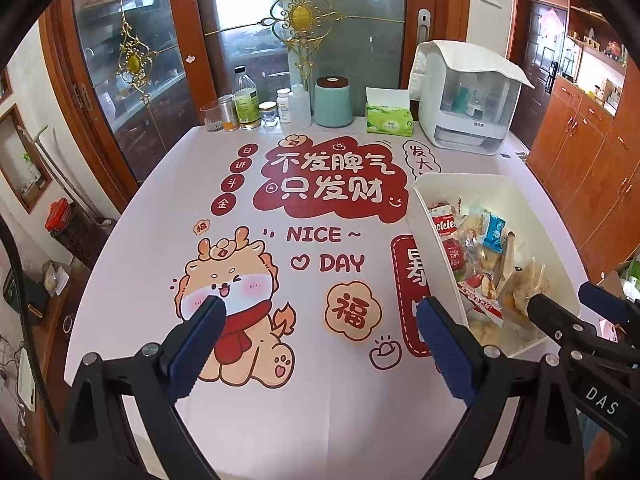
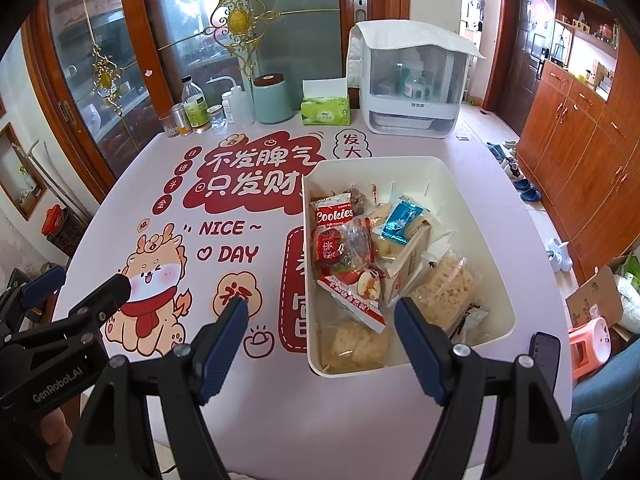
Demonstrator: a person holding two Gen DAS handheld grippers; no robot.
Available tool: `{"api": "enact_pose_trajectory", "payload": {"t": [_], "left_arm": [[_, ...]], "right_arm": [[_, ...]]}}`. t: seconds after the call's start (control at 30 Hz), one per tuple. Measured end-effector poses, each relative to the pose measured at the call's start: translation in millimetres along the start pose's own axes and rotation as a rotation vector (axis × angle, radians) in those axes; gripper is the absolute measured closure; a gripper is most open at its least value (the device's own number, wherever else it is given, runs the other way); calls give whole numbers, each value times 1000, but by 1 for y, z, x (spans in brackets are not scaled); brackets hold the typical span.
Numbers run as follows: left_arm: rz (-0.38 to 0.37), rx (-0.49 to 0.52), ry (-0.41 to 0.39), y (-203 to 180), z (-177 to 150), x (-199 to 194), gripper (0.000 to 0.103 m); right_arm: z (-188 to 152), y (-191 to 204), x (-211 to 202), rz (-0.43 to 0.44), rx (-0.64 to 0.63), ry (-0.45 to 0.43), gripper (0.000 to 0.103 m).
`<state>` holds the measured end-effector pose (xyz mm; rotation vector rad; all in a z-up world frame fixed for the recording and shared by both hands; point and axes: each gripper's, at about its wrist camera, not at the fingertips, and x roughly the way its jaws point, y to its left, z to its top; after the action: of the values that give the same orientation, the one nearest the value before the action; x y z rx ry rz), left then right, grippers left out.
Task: Organize snacks
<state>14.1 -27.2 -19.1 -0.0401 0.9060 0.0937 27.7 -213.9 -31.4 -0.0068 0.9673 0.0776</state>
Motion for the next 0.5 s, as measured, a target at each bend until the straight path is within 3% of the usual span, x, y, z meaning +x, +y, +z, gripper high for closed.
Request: {"api": "enact_pose_trajectory", "payload": {"t": [0.5], "left_arm": [[-8,16,-1,-1,-5,0,7]], "right_arm": [[-2,-1,2,1,3,5,27]]}}
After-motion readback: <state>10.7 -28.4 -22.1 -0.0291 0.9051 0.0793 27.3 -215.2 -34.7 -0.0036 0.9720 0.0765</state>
